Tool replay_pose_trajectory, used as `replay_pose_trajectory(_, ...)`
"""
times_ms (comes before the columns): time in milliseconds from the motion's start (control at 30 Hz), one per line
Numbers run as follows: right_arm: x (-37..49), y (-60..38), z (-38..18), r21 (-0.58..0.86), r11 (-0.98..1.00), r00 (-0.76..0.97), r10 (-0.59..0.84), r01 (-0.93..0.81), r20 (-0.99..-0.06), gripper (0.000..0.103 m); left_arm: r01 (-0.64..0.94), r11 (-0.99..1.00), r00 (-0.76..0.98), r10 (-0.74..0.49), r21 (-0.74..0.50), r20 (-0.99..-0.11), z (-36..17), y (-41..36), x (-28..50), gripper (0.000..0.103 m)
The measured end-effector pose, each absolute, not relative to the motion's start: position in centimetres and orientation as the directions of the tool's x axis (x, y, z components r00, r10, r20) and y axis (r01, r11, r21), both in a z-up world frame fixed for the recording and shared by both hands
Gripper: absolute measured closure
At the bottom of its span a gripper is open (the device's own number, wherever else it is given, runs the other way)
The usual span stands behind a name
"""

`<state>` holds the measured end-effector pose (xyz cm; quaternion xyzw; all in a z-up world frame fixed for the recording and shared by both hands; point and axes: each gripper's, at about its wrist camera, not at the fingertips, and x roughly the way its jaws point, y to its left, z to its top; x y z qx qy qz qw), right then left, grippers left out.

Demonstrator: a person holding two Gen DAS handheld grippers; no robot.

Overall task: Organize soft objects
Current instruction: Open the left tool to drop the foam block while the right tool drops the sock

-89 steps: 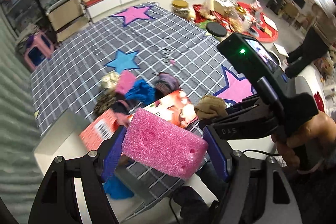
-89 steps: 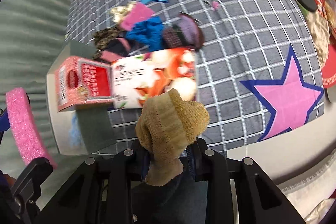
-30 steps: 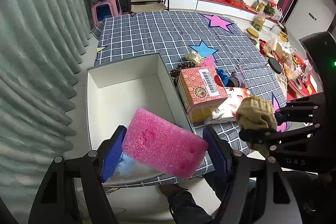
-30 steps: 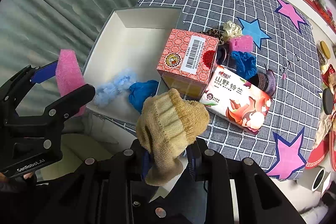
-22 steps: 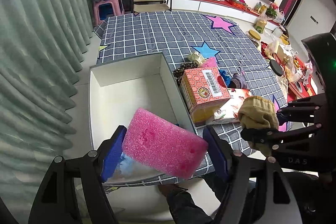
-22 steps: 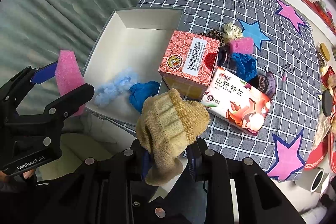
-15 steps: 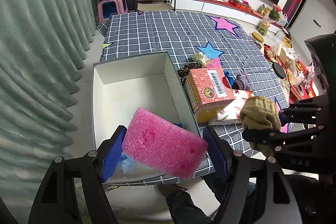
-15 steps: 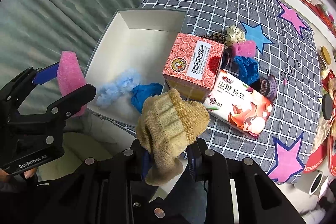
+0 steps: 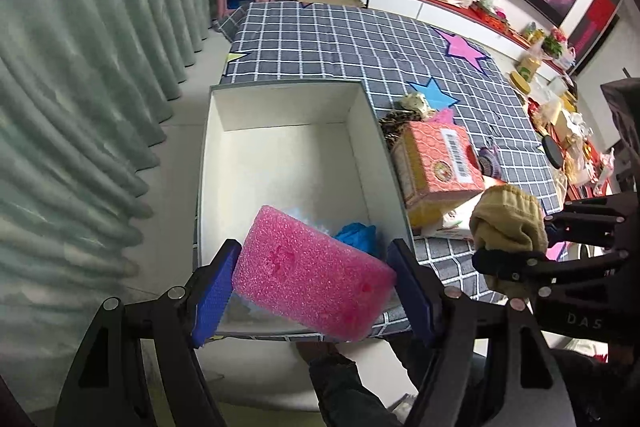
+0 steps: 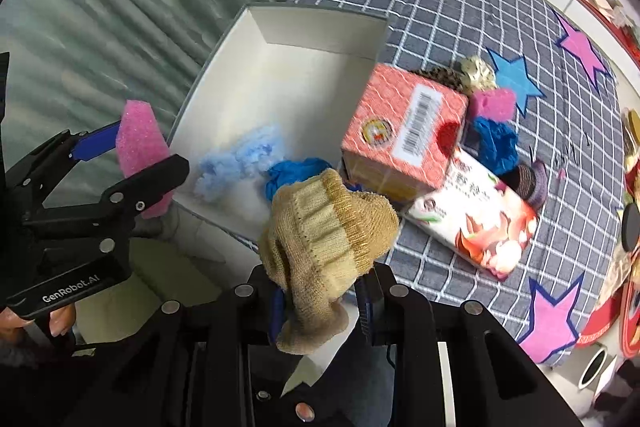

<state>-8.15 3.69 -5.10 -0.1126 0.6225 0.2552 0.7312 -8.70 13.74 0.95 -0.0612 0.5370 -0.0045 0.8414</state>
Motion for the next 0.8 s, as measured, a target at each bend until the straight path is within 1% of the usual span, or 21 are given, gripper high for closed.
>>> replay_pose_trajectory(233, -4.9, 6.3, -4.1, 0.177, 0.833, 0.108, 0.271, -0.524, -0.957, 0.073, -0.127, 0.990, 0.411, -0.007, -0.065, -0.912, 0.2, 15.0, -6.1, 0.026)
replay_pose_trajectory(433, -1.3, 8.7, -3.8, 0.205, 0.828, 0.101, 0.299, -0.523, -0.949, 0.073, -0.166, 0.984, 0.403, 0.013, -0.059, -0.915, -0.8, 15.8, -3.6, 0.026)
replay_pose_trajectory(567, 0.9, 10.2, -4.4, 0.207, 0.819, 0.070, 0.287, -0.534, -0.955, 0.073, -0.187, 0.981, 0.400, 0.035, -0.045, -0.916, -1.5, 16.1, -2.4, 0.026)
replay_pose_trajectory(800, 3.7, 11.6, -6.1, 0.247, 0.819, 0.012, 0.296, -0.518, -0.955, 0.073, -0.229, 0.972, 0.349, 0.025, -0.060, -0.937, -3.7, 16.7, -1.0, 0.025)
